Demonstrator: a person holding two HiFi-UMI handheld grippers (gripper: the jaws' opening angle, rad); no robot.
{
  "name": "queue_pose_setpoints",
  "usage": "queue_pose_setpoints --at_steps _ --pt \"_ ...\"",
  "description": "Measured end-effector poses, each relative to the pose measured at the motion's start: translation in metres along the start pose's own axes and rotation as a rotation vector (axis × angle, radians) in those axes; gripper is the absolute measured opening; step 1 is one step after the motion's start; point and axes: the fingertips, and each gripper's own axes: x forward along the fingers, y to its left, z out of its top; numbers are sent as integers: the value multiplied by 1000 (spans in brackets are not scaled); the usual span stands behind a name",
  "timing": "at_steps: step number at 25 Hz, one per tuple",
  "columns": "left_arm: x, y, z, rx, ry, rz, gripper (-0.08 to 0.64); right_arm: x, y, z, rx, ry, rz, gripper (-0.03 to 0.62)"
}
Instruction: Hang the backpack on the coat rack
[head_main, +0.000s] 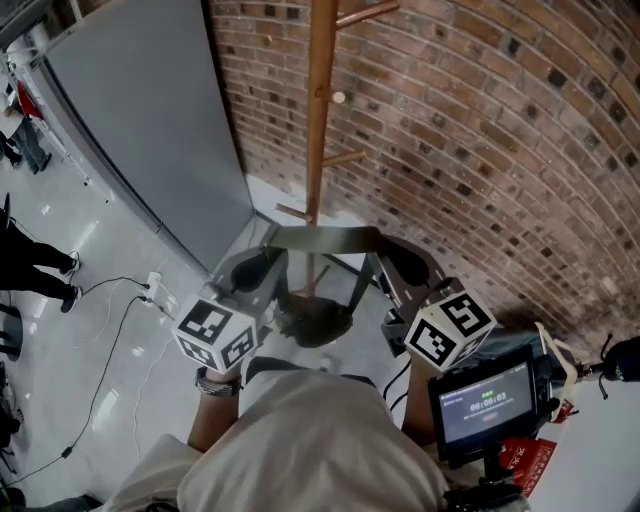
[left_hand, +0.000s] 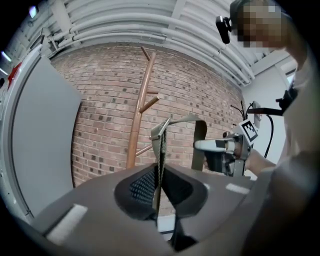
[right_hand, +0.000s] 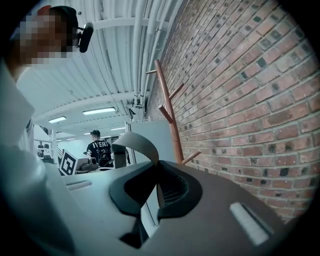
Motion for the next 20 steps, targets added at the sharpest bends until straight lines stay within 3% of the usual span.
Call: queue_pose_setpoints --at_steps 7,20 --pt "6 15 -4 -20 20 -20 15 12 -10 0 35 -3 -12 8" --pt "23 49 -14 -35 85 -107 15 39 -25 -13 91 2 -126 8"
